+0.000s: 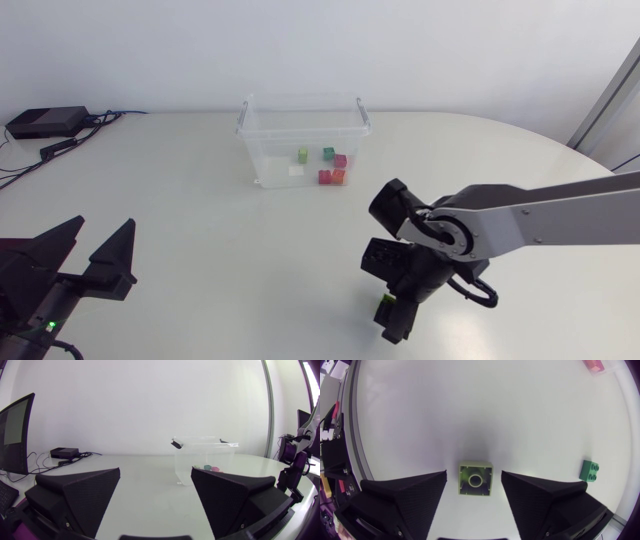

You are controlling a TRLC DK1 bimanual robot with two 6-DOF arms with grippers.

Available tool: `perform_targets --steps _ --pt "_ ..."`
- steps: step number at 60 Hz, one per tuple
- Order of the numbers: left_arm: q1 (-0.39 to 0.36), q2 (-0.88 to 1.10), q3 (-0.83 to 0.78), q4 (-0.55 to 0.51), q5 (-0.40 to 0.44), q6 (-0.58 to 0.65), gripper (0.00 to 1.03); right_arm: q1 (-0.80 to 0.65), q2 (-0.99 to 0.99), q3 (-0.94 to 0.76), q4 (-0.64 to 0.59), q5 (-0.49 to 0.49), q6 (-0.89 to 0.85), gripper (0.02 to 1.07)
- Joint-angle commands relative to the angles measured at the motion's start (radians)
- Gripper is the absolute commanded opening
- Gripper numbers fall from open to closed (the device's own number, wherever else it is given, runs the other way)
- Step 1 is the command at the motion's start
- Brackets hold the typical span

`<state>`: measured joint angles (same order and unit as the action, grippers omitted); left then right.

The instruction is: Place the duplo bricks in the container

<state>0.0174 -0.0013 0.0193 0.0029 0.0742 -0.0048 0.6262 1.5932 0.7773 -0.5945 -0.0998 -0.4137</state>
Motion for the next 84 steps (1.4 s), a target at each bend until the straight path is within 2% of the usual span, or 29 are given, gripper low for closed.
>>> perform_targets --steps 1,11,22,29,34,42,60,62,64,66,68,69,80,82,84 --pt "0.007 -0.012 -0.021 0.016 0.010 -0.024 0.99 0.012 0.037 -0.026 0.019 0.000 -0.023 0.34" --pt "0.007 -0.012 -0.021 0.016 0.010 -0.024 0.99 -0.013 0.005 -0.024 0.022 0.003 -0.027 0.27" --pt "0.007 -0.012 -0.021 0.017 0.010 -0.024 0.99 -0.253 -0.045 0.117 -0.054 0.002 -0.096 0.27" --pt "0.007 -0.012 -0.021 0.017 0.010 -0.024 0.99 -0.410 0.028 0.254 -0.080 -0.017 -0.134 0.27" --pt "0.007 -0.012 -0.021 0.017 0.010 -0.024 0.99 -0.464 0.082 0.327 -0.093 -0.032 -0.142 0.27" --pt "0.007 -0.012 -0.021 0.017 0.010 -0.024 0.99 -0.490 0.182 0.392 -0.091 -0.038 -0.143 0.27" --pt "0.007 -0.012 -0.021 0.017 0.010 -0.024 0.99 -0.496 0.257 0.396 -0.068 -0.043 -0.149 0.29" --pt "0.007 -0.012 -0.021 0.016 0.010 -0.024 0.99 -0.496 0.261 0.393 -0.067 -0.043 -0.151 0.32" --pt "0.007 -0.012 -0.021 0.017 0.010 -0.024 0.99 -0.494 0.274 0.392 -0.067 -0.043 -0.151 0.50" --pt "0.007 -0.012 -0.021 0.016 0.010 -0.024 0.99 -0.491 0.284 0.389 -0.070 -0.040 -0.151 0.77" --pt "0.007 -0.012 -0.021 0.017 0.010 -0.024 0.99 -0.485 0.294 0.382 -0.070 -0.031 -0.151 0.97" --pt "0.007 -0.012 -0.021 0.017 0.010 -0.024 0.99 -0.484 0.297 0.378 -0.067 -0.028 -0.151 1.02" --pt "0.007 -0.012 -0.021 0.017 0.010 -0.024 0.99 -0.468 0.360 0.350 -0.019 -0.011 -0.163 1.02" --pt "0.007 -0.012 -0.021 0.016 0.010 -0.024 0.99 -0.461 0.367 0.341 -0.001 -0.008 -0.163 0.99" --pt "0.007 -0.012 -0.021 0.016 0.010 -0.024 0.99 -0.456 0.372 0.329 0.019 -0.005 -0.165 0.91"
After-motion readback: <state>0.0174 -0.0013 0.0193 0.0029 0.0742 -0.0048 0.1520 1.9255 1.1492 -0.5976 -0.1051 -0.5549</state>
